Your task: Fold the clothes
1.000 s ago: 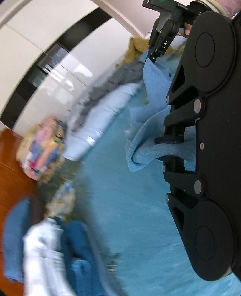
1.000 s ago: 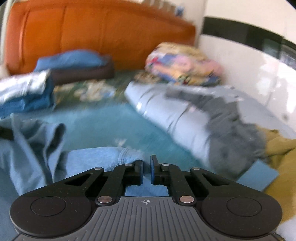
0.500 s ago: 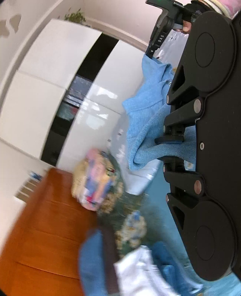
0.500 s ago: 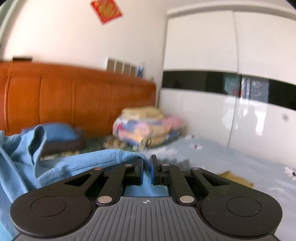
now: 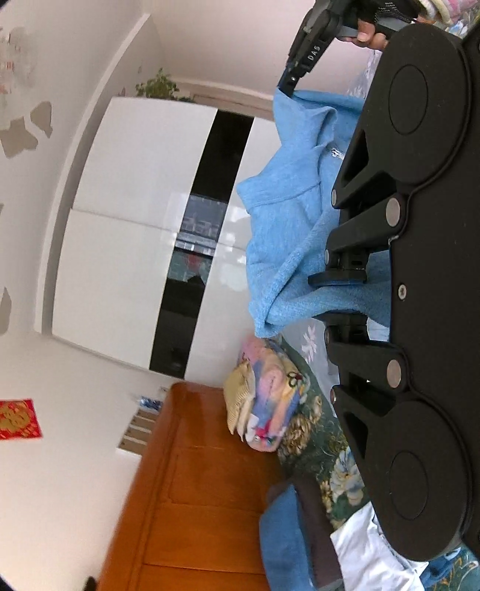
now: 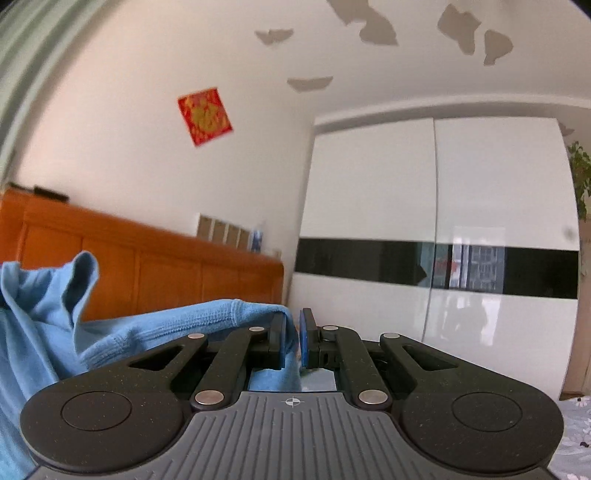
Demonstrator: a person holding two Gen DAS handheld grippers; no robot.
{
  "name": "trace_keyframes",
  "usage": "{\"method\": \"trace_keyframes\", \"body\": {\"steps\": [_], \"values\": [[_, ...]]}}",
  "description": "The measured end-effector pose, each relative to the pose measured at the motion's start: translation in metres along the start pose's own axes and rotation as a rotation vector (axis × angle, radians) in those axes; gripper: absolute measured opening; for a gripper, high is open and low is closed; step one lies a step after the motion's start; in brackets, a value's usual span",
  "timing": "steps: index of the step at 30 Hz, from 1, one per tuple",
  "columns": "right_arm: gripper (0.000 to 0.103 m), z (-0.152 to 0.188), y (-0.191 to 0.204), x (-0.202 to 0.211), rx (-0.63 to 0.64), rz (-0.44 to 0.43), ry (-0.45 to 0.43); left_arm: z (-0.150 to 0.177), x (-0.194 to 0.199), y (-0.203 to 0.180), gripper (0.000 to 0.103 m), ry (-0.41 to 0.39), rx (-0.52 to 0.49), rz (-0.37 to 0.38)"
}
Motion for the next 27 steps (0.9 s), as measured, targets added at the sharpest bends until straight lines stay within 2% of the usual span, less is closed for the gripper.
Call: {"method": "trace_keyframes", "body": {"steps": [4, 8, 9, 12, 15, 19, 22, 27], "values": [[0.006, -0.022, -0.005, 0.041, -0.003, -0.01, -0.05, -0.004, 0.03, -0.016, 0.008, -0.009, 0.009, 0.051], [0.006, -0.037, -0.015, 0.067, -0.016, -0.007, -0.052, 0.001, 0.047, -0.023, 0.01, 0.021, 0.06, 0.109], [0.006, -0.039, -0.017, 0.071, -0.023, -0.006, -0.046, 0.006, 0.048, -0.025, 0.01, 0.035, 0.066, 0.119], [0.007, -0.023, -0.02, 0.058, -0.004, 0.008, 0.05, 0.033, 0.035, -0.024, 0.011, 0.101, 0.062, 0.124], [0.007, 0.025, -0.024, 0.026, -0.053, 0.003, 0.23, 0.077, 0.003, -0.008, 0.011, 0.213, 0.106, 0.105], [0.007, 0.118, -0.026, -0.036, -0.127, 0.045, 0.433, 0.145, -0.05, 0.025, 0.009, 0.343, 0.133, 0.039], [0.007, 0.18, -0.022, -0.081, -0.167, 0.083, 0.564, 0.184, -0.088, 0.058, 0.008, 0.409, 0.178, -0.018], [0.006, 0.265, -0.007, -0.132, -0.193, 0.128, 0.728, 0.224, -0.136, 0.11, 0.007, 0.48, 0.228, -0.109]]}}
Point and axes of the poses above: each gripper's, at about its wrist camera, not at the fingertips, and x roughly against the way its jaws point, y to its left, z to its underside, the point moved 5 cm from there along -x, roughly the way its jaws point
